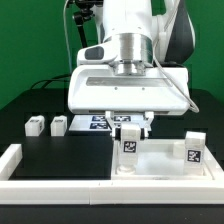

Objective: Assemble square table

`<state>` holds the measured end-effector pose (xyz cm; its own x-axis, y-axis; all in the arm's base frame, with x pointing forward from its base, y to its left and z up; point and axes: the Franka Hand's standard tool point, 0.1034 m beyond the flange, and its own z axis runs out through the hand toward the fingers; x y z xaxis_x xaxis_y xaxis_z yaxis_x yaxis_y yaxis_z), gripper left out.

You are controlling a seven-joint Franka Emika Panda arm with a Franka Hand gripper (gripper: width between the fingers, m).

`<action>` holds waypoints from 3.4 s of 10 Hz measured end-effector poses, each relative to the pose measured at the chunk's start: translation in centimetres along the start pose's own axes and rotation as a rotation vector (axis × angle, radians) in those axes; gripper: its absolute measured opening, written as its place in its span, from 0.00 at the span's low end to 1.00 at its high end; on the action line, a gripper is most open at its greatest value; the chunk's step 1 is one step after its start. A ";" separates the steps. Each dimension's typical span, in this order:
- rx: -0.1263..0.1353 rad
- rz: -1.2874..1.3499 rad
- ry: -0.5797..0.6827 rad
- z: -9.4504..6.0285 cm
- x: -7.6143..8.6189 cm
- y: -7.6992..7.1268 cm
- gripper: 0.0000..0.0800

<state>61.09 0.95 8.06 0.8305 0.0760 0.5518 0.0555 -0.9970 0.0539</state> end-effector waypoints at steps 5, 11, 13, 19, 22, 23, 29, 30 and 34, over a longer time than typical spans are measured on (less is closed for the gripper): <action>0.001 0.000 -0.005 0.2 -0.2 -0.1 0.63; 0.001 -0.001 -0.005 0.2 -0.2 -0.1 0.81; 0.001 -0.001 -0.005 0.2 -0.2 -0.1 0.81; 0.074 0.055 -0.323 -0.5 1.1 2.0 0.81; 0.141 0.071 -0.555 -0.4 1.4 0.7 0.81; 0.156 0.078 -0.625 -0.2 1.3 0.1 0.81; 0.130 0.060 -0.553 1.5 -0.7 -0.7 0.81; 0.129 0.063 -0.553 1.5 -0.7 -0.7 0.69; 0.062 0.275 -0.565 1.6 -0.8 0.3 0.34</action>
Offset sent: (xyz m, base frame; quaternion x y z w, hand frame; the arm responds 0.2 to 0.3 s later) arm 0.0000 0.0000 0.0000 0.0000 0.0000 0.0000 1.0000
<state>61.28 0.60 6.30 0.9825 -0.1857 0.0127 -0.1839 -0.9792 -0.0855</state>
